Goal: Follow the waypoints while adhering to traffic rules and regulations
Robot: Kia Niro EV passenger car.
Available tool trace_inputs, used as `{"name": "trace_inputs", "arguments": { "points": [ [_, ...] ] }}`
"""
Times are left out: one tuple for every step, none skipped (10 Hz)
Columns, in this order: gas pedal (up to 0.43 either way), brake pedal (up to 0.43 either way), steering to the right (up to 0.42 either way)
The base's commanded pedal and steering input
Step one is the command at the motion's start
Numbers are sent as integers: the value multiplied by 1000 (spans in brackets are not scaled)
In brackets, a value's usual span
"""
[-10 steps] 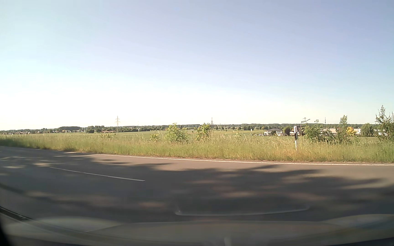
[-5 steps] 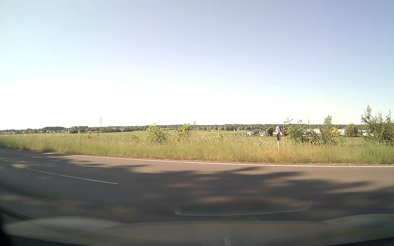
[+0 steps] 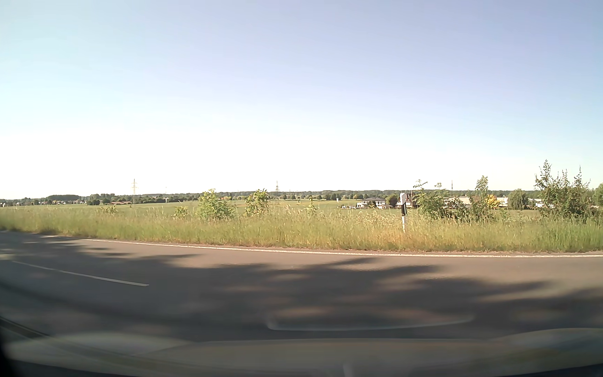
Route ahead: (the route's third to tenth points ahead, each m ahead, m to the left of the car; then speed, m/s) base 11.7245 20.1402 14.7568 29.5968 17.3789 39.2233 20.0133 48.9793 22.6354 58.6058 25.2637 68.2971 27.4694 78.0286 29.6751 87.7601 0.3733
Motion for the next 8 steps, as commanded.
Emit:
{"name": "trace_inputs", "arguments": {
  "points": [
    [0, 116, 665],
    [0, 6, 656],
    [0, 6, 648],
    [0, 6, 633],
    [0, 6, 605],
    [0, 6, 561],
    [20, 6, 513],
    [67, 6, 450]
  ]
}}
